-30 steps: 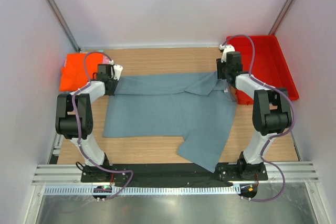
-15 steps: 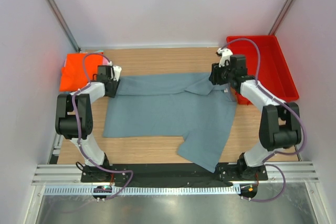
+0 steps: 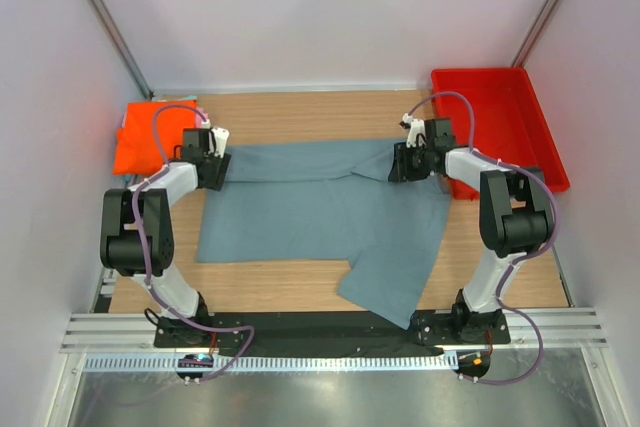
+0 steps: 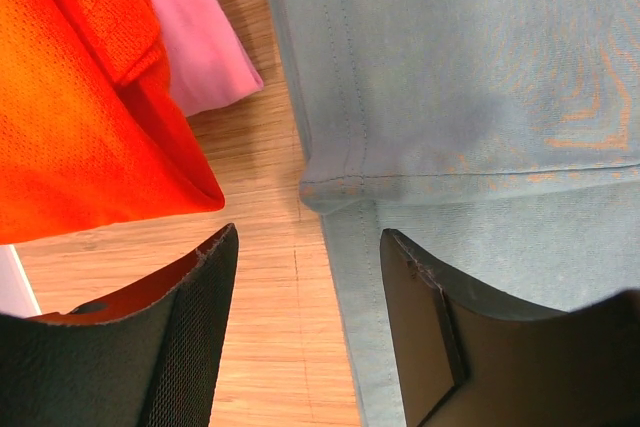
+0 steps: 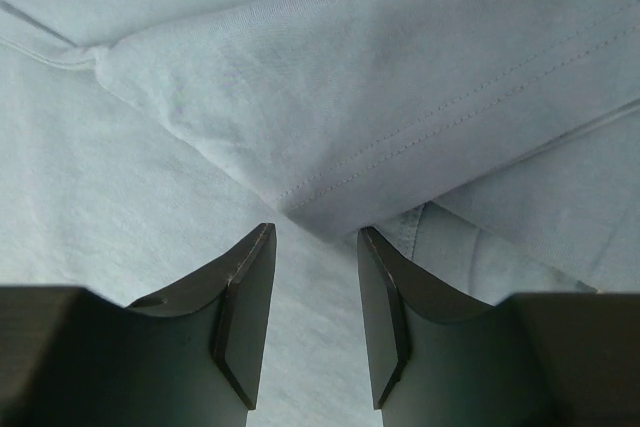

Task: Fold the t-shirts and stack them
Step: Fold the tshirt

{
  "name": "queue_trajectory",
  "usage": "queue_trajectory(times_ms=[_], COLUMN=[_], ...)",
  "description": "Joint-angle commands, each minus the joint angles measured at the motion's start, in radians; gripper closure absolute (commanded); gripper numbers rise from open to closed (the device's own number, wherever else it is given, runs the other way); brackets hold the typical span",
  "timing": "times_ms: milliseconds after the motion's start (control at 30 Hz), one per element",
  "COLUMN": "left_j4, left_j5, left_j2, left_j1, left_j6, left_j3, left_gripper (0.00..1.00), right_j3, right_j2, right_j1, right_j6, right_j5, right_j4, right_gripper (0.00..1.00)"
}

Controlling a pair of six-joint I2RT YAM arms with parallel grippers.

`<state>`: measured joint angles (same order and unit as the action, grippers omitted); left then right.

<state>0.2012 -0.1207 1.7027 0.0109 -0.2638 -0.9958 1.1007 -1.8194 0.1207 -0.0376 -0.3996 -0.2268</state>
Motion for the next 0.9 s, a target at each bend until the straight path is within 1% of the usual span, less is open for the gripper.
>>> queue_trajectory(times_ms=[0,200,233,300,333,400,500,533,600,667,867], left_j4=[-0.045,-0.045,-0.045,-0.045,-0.045,-0.046,-0.048,-0.048,-0.049,-0.051,-0.052], left_j5=[0.009,0.006,0.004,0.000,0.000,-0.002,-0.004,-0.004,-0.004,0.000,-0.004], left_j2=[-0.031,-0.029,-0.031,-0.029,-0.028,-0.025,-0.023,-0.023,-0.023,-0.023,-0.046], left_j1=[-0.006,-0.006,-0.006,-0.006,-0.006,-0.006,-0.006,-0.006,-0.006,-0.008,-0.006], left_j6=[0.024,0.028,0.028,0.029,0.028,0.029,0.028,0.029,0.029,0.031,0.023], left_j3=[0.002,-0.003,-0.001,0.000,0.000,0.000,0.000,0.000,0.002,0.003,0.013], left_gripper=[0.39,0.39,0.39,0.39,0.39,0.39,0.39,0.39,0.40,0.40,0.40], right_j3=[0.041,0.060,0.060,0.060,0.060,0.062,0.054,0.053,0.039,0.033,-0.005], right_j2=[0.006,-0.027,-0.032,-0.035,-0.037,-0.037,-0.032,-0.026,-0.003,0.021,0.169], right_j1=[0.004,0.005,0.008,0.007,0.008,0.011,0.011,0.013,0.014,0.013,0.016], right_j6=[0.015,0.016,0.016,0.018,0.018,0.021,0.022,0.024,0.031,0.036,0.088], right_j5=[-0.035,-0.042,-0.044,-0.050,-0.051,-0.054,-0.054,-0.054,-0.053,-0.059,-0.077], right_j4=[0.020,0.023,0.023,0.024,0.024,0.023,0.033,0.037,0.044,0.043,0.014], right_gripper=[0.56,0.57,0.61,0.64,0.69,0.70,0.84,0.92,0.98,0.99,0.99])
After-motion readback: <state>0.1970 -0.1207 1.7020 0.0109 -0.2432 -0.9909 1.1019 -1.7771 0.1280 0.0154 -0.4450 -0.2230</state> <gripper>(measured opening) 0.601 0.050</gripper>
